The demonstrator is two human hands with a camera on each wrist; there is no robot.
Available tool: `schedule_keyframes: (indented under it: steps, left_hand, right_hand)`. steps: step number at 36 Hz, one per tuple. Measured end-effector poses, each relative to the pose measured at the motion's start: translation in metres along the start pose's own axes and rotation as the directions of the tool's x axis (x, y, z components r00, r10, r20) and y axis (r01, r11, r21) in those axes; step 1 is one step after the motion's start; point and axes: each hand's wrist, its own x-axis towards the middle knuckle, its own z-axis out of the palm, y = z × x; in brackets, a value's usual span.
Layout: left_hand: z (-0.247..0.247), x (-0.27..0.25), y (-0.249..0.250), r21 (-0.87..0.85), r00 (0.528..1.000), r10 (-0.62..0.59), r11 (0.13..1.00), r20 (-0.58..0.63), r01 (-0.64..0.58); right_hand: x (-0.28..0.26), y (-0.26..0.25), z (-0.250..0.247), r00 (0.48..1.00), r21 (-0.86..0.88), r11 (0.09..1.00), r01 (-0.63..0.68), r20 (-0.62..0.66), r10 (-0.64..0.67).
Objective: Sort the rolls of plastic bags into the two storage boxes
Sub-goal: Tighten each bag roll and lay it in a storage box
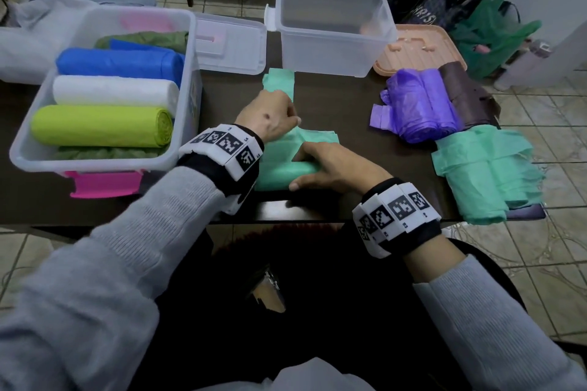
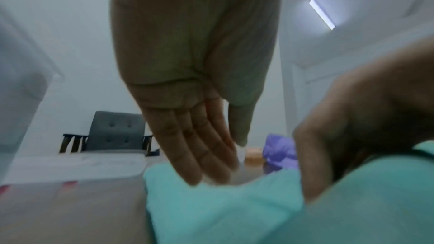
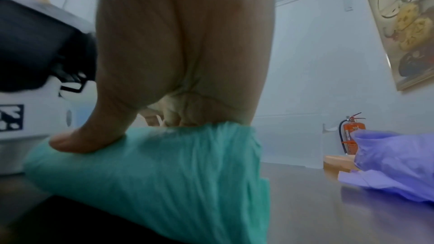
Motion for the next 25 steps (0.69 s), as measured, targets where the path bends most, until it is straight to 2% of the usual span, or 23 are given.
schedule_keyframes:
  steps: [5,7,10,16,21,25]
  left_hand:
    - [-0.009,-0.017,0.006,0.055,0.986,-0.065,0.997,0.155,0.057]
    - [-0.014,-0.025,0.005,0.113,0.982,-0.075,0.992,0.174,0.056]
    - [-0.017,-0.033,0.000,0.109,0.977,-0.041,0.994,0.211,0.019]
    - [-0.009,-0.044,-0.011,0.092,0.958,-0.019,0.996,0.285,-0.008]
    - [0.004,-0.047,-0.017,0.111,0.977,-0.025,0.994,0.211,0.002]
    - [0.007,-0.043,-0.019,0.183,0.985,-0.029,0.983,0.173,-0.003]
  right_hand:
    - [0.009,-0.003,-0.013,0.999,-0.113,0.994,0.005,0.047,0.001]
    - [0.012,-0.004,-0.015,0.997,-0.122,0.992,0.004,0.076,0.005]
    - [0.015,-0.003,-0.016,0.996,-0.096,0.995,-0.017,0.089,0.026]
    - [0.020,0.006,-0.011,0.996,0.023,0.998,-0.057,-0.070,0.058]
    - [0.027,0.007,-0.006,0.982,-0.007,1.000,-0.025,-0.188,0.024]
    - [0.023,0.002,0.001,0.931,-0.099,0.995,-0.009,-0.363,-0.028]
